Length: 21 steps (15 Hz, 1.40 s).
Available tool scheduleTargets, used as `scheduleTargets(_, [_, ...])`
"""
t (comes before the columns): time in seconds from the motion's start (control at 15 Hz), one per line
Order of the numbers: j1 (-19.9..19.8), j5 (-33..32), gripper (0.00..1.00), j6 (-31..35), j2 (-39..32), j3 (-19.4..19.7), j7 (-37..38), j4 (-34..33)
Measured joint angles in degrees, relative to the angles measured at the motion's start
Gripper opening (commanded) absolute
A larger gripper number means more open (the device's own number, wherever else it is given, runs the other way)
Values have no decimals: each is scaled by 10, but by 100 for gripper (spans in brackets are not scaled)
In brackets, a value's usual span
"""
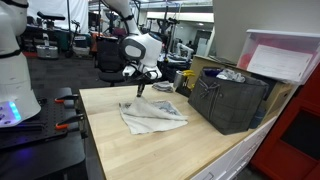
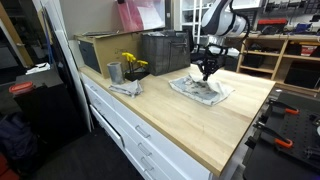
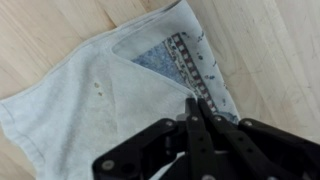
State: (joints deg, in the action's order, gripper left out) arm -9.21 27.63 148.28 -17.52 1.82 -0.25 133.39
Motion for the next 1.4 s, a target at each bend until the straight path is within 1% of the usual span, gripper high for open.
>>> scheduleTargets(0.53, [31, -89, 1, -6, 8, -25, -22, -2])
scheduleTargets(0.8, [59, -123, 1, -6, 11, -40, -22, -7])
scheduleTargets(1.07, [82, -128, 1, -7, 11, -65, -22, -15])
scheduleTargets(1.4, [93, -115, 1, -33, 11, -103, -22, -35])
